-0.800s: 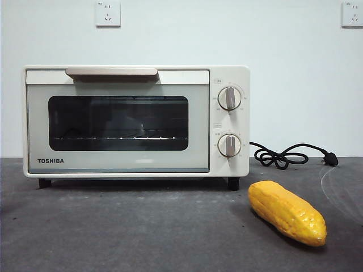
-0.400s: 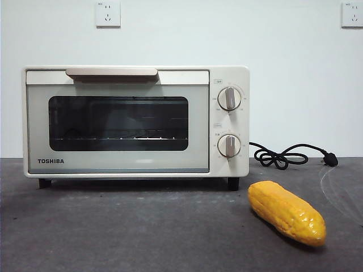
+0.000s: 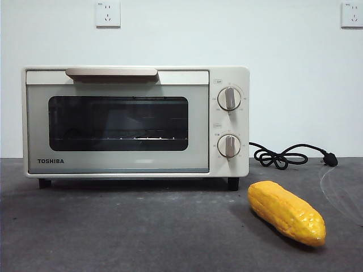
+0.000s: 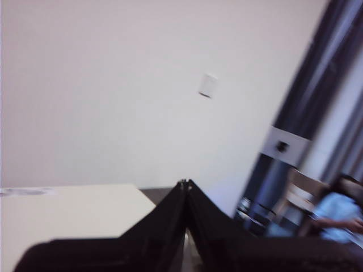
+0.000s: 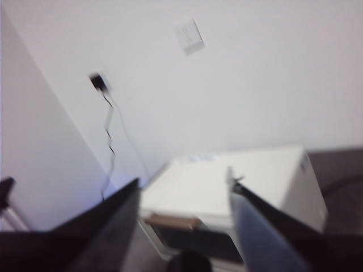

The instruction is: Take the corn from the table,put the corn in the oven

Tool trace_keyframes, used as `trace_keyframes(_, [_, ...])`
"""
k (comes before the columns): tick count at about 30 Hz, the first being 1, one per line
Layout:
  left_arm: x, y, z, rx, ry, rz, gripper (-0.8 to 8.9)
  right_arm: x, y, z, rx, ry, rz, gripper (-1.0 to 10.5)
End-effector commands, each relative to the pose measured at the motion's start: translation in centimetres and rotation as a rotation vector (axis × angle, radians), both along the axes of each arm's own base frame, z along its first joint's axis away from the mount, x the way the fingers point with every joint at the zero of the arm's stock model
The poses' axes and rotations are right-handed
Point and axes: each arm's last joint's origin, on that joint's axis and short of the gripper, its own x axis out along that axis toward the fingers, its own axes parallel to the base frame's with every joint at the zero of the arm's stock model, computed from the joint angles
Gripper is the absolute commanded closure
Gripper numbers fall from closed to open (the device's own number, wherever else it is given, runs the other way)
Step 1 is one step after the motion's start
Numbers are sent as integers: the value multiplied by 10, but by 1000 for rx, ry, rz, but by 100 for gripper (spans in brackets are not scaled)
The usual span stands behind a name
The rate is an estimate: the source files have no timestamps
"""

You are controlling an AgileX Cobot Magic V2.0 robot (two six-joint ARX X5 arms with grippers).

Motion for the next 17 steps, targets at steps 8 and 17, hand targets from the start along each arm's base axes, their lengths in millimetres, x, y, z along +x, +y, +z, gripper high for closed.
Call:
trace_keyframes(8, [29,-8,4,37,88,-168,817,53,4,-16,-222,351,36,403])
trace_keyframes(17, [37,-20,-1,43,141,-248,817,99,44,-56,-479,614,52,411])
